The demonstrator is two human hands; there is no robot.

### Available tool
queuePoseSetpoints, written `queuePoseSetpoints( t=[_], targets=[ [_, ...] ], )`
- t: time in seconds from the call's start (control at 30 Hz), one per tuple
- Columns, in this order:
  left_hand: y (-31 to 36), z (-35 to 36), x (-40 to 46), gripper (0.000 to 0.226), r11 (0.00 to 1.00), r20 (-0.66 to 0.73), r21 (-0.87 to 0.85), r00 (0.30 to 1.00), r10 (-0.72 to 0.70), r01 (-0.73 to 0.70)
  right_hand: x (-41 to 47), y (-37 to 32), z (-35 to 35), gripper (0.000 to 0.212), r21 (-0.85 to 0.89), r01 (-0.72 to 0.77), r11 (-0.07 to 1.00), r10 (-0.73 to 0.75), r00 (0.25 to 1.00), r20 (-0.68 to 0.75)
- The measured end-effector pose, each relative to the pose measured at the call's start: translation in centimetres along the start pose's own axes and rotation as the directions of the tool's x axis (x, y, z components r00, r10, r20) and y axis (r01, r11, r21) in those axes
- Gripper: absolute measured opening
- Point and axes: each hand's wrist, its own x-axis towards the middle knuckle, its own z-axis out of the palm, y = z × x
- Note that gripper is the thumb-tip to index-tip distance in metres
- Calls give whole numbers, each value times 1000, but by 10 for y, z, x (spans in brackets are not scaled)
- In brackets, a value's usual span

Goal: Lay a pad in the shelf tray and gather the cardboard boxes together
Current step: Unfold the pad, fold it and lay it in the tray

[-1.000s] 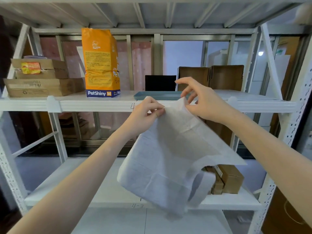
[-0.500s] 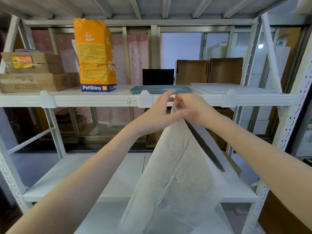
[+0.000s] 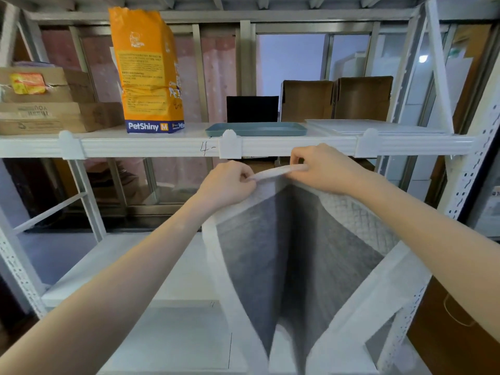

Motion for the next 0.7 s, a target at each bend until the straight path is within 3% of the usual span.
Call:
queuePoseSetpoints(
  t=[0.1, 0.17, 0.33, 0.43, 0.6, 0.7],
  targets=[
    [-14, 3, 5, 19, 998, -61, 28, 997, -47, 49, -6, 7, 1, 35, -61, 19, 998, -11, 992, 125],
    [-17, 4, 7, 20, 997, -87, 7, 993, -74, 75, -10, 12, 3, 28, -90, 14, 996, 4, 981, 192],
    [-15, 3, 12, 26, 997, -178, -27, 981, -81, 78, -24, 29, 12, 37, -171, -100, 980, 147, 946, 290],
    [-14, -1, 12, 23, 995, -162, -88, 985, -61, 47, -35, 41, 16, 38, -162, -166, 973, 216, 905, 368],
    [1, -2, 4, 17, 943, 21, -324, 997, -79, 81, -42, 48, 21, 38, 80, -275, 958, 240, 923, 301],
    [14, 2, 2, 47, 965, 150, -260, 989, 4, 35, -41, 36, 20, 27, 272, -214, 938, 162, 966, 203]
  ],
)
